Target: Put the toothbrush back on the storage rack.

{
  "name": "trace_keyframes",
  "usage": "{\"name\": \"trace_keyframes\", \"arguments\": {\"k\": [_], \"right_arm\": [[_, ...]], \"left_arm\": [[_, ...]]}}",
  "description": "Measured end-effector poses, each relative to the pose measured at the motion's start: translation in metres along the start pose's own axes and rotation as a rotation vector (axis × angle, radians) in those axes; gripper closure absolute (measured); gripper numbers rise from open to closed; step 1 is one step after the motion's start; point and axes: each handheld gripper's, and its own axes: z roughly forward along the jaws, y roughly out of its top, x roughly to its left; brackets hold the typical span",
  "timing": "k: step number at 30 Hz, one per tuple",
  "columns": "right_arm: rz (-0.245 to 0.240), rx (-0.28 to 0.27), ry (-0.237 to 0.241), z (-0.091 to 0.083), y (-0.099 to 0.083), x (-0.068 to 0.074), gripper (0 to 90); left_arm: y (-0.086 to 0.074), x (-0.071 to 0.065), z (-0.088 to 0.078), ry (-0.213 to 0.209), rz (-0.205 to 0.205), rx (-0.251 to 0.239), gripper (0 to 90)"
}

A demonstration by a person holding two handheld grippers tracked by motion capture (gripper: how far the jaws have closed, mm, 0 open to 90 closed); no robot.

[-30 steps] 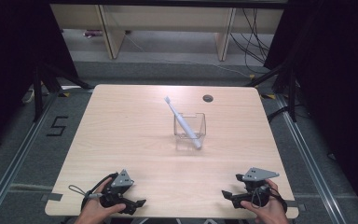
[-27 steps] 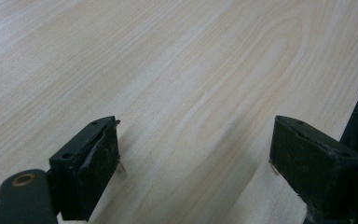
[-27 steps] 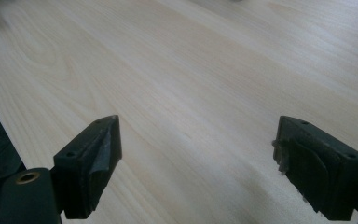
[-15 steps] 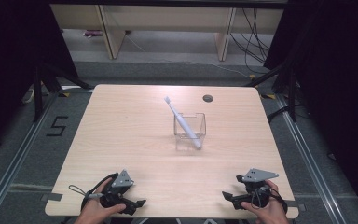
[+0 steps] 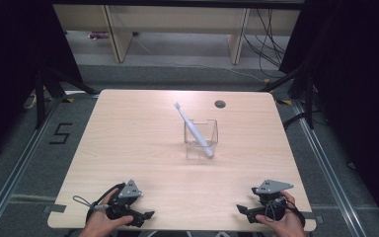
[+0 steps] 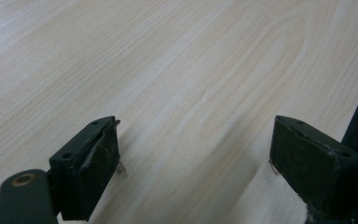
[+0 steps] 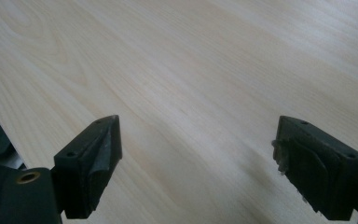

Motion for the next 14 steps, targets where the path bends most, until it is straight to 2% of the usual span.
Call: {"name": "trace_keyframes", "arguments": {"k": [1, 2, 3, 5, 6, 7, 11, 13, 14], "right_arm": [[-0.002, 0.011, -0.003, -0.0004, -0.0002, -0.0004, 15.8], [0.012, 0.024, 0.002, -0.0011, -0.0005, 0.0002, 15.8], [-0.021, 0.020, 0.006, -0.0011, -0.0002, -0.0020, 15.8], [-0.001, 0.023, 0.010, -0.0011, -0.0004, -0.0014, 15.8], [0.032, 0.031, 0.001, -0.0022, -0.0007, 0.0009, 15.8], [0.001, 0.033, 0.003, -0.0018, -0.0004, -0.0011, 15.8], [-0.008, 0.038, -0.003, -0.0019, -0.0001, -0.0011, 15.9], [-0.004, 0.033, 0.000, -0.0024, -0.0002, -0.0009, 15.9], [-0.004, 0.013, -0.003, -0.0010, -0.0006, -0.0005, 15.9]], "left_arm": [[0.0001, 0.0004, -0.0006, -0.006, 0.007, 0.005, 14.9], [0.0001, -0.0006, -0.0001, -0.005, -0.008, -0.010, 14.9], [0.0003, 0.0008, -0.0017, 0.002, 0.011, 0.001, 14.9], [0.0004, 0.0002, -0.0024, -0.006, 0.003, -0.009, 14.9], [0.0003, -0.0007, -0.0015, -0.007, -0.009, -0.018, 14.9], [0.0002, 0.0000, -0.0021, -0.002, 0.005, -0.005, 14.9], [0.0005, -0.0012, -0.0015, -0.005, -0.003, -0.014, 14.9], [0.0006, 0.0003, -0.0024, 0.005, 0.010, -0.002, 14.9], [0.0005, 0.0002, -0.0023, 0.005, 0.008, -0.003, 14.9]]}}
